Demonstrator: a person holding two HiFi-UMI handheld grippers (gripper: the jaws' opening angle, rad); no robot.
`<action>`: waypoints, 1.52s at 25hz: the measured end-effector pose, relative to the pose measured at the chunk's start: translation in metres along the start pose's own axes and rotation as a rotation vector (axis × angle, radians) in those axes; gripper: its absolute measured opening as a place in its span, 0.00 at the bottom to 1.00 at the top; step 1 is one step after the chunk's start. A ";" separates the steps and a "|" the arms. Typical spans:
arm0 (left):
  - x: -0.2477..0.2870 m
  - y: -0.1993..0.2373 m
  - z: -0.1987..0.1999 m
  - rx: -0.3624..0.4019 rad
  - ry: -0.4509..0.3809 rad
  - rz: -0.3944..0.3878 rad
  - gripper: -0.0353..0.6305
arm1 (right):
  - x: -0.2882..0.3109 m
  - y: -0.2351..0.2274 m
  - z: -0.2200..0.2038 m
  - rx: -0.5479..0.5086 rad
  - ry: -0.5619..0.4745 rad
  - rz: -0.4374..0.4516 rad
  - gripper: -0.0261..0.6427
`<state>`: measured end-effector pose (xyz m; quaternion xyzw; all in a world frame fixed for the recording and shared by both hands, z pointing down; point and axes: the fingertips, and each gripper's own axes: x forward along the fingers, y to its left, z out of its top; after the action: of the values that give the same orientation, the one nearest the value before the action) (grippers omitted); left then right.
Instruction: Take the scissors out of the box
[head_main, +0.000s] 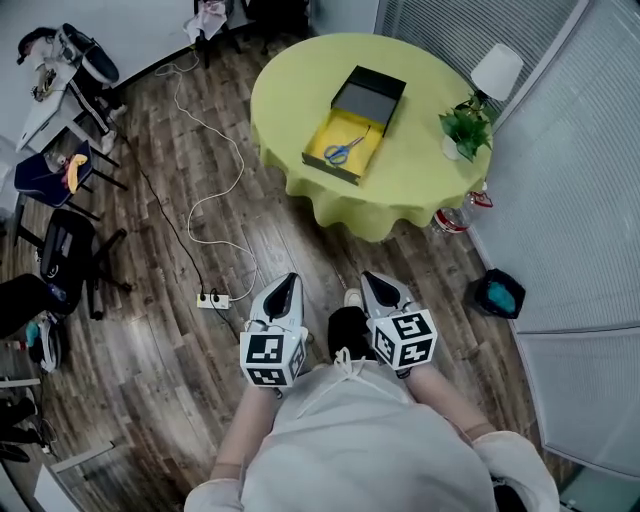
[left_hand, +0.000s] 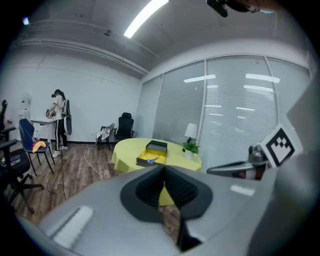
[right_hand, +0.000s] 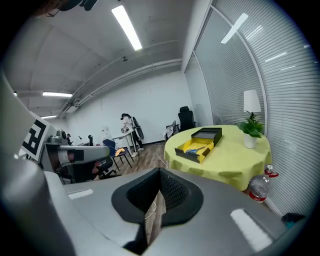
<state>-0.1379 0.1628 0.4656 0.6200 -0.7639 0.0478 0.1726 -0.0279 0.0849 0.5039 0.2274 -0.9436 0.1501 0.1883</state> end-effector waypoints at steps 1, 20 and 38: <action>0.016 0.001 0.008 0.001 -0.002 0.003 0.06 | 0.011 -0.011 0.010 -0.003 -0.003 0.007 0.04; 0.311 0.001 0.084 0.041 0.115 0.002 0.06 | 0.179 -0.236 0.131 0.038 0.019 0.017 0.04; 0.487 0.058 0.050 0.303 0.507 -0.380 0.06 | 0.276 -0.307 0.147 0.296 0.062 -0.355 0.04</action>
<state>-0.2873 -0.2916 0.5838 0.7380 -0.5521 0.2800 0.2687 -0.1490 -0.3334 0.5513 0.4104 -0.8501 0.2584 0.2051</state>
